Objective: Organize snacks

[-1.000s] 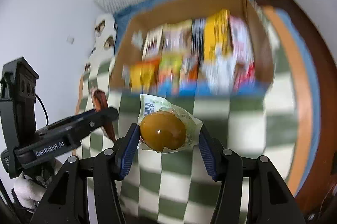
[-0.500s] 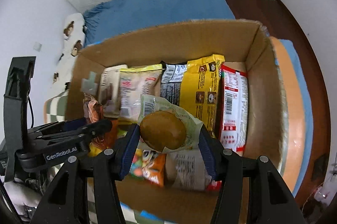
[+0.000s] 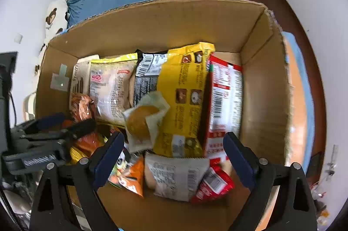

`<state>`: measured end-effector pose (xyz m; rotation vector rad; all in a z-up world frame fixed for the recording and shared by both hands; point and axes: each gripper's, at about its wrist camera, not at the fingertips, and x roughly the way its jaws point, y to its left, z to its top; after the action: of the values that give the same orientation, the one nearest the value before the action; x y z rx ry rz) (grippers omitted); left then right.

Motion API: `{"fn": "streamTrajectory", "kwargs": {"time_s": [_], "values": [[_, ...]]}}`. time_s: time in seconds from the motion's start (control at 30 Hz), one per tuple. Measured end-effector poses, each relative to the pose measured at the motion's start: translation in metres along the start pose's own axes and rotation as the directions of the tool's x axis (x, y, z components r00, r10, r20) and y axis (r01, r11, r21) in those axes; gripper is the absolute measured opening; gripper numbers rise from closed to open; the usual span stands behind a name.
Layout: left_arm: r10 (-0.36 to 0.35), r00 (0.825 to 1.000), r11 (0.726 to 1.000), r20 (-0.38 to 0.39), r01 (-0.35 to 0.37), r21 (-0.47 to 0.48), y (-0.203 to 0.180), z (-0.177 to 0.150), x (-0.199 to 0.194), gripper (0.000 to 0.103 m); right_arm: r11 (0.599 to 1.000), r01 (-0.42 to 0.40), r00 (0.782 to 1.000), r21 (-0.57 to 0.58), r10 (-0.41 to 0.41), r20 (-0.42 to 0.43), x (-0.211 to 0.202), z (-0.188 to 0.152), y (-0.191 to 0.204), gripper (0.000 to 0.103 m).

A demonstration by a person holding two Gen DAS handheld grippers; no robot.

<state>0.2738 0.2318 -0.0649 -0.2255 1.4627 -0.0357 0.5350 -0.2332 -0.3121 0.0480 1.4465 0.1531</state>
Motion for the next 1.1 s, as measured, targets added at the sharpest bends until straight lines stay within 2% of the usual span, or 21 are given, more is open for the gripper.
{"fn": "streamTrajectory", "kwargs": {"time_s": [0.13,0.33,0.5,0.8,0.87,0.97,1.1], "values": [[0.01,0.999,1.0,0.053,-0.01,0.007,-0.002,-0.016,-0.019,0.097,0.998,0.063,0.998,-0.029,-0.062,0.022,-0.01,-0.01,0.003,0.097],[0.056,0.989,0.998,0.139,-0.061,0.032,-0.014,-0.042,-0.046,0.097,0.995,0.092,0.994,-0.038,-0.089,0.067,-0.023,-0.028,0.003,0.098],[0.089,0.975,0.994,0.202,-0.101,0.049,-0.025,-0.044,-0.062,0.097,0.996,0.085,0.991,-0.028,-0.082,0.106,-0.035,-0.04,0.004,0.098],[0.063,0.966,0.997,0.25,-0.073,0.032,-0.027,-0.058,-0.089,0.097,0.997,0.078,0.983,0.001,-0.077,0.165,-0.063,-0.057,-0.001,0.098],[0.064,0.957,0.997,0.282,-0.074,0.025,-0.029,-0.065,-0.101,0.097,0.997,0.071,0.981,0.003,-0.071,0.18,-0.072,-0.062,-0.002,0.098],[0.077,0.933,0.996,0.352,-0.09,0.022,-0.035,-0.083,-0.122,0.097,0.998,0.059,0.972,0.016,-0.061,0.225,-0.095,-0.076,-0.004,0.098],[0.061,0.911,0.997,0.407,-0.076,0.023,-0.04,-0.112,-0.146,0.097,0.999,0.052,0.953,0.009,-0.052,0.299,-0.131,-0.101,-0.001,0.098]]}}
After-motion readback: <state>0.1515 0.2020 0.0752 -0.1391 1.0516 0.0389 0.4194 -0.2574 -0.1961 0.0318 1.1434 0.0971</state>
